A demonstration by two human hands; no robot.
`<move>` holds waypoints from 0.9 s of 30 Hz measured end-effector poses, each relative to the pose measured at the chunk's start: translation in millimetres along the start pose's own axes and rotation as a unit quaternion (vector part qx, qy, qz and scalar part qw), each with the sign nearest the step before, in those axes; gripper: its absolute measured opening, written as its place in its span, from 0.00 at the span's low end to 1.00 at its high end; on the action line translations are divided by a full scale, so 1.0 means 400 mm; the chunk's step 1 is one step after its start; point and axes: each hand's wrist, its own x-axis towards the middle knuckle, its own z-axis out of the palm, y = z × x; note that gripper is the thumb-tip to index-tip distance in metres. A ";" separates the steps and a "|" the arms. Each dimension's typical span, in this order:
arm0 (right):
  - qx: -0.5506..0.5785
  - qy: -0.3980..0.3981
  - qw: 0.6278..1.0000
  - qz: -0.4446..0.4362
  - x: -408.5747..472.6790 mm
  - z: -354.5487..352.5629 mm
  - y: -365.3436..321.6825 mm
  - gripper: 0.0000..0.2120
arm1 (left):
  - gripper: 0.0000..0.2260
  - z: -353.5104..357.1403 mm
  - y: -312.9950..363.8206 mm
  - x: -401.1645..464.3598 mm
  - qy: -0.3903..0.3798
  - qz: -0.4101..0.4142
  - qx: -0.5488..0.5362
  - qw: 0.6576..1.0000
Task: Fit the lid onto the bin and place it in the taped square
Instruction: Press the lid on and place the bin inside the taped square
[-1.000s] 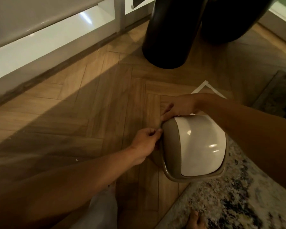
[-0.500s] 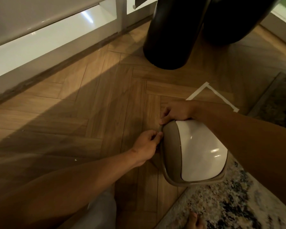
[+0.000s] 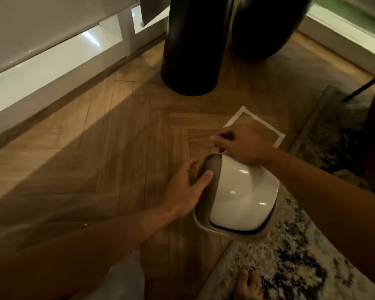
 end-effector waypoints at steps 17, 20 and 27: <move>-0.018 0.170 0.983 0.071 -0.325 0.030 0.230 0.38 | 0.37 0.103 0.045 0.058 -0.034 0.134 0.168 0.976; 0.041 0.239 0.968 0.056 -0.340 0.128 0.249 0.38 | 0.37 0.118 0.025 0.070 -0.041 0.151 0.170 0.973; 0.115 0.366 0.923 -0.017 -0.232 0.187 0.226 0.33 | 0.37 0.084 0.001 0.141 0.031 0.189 0.186 0.964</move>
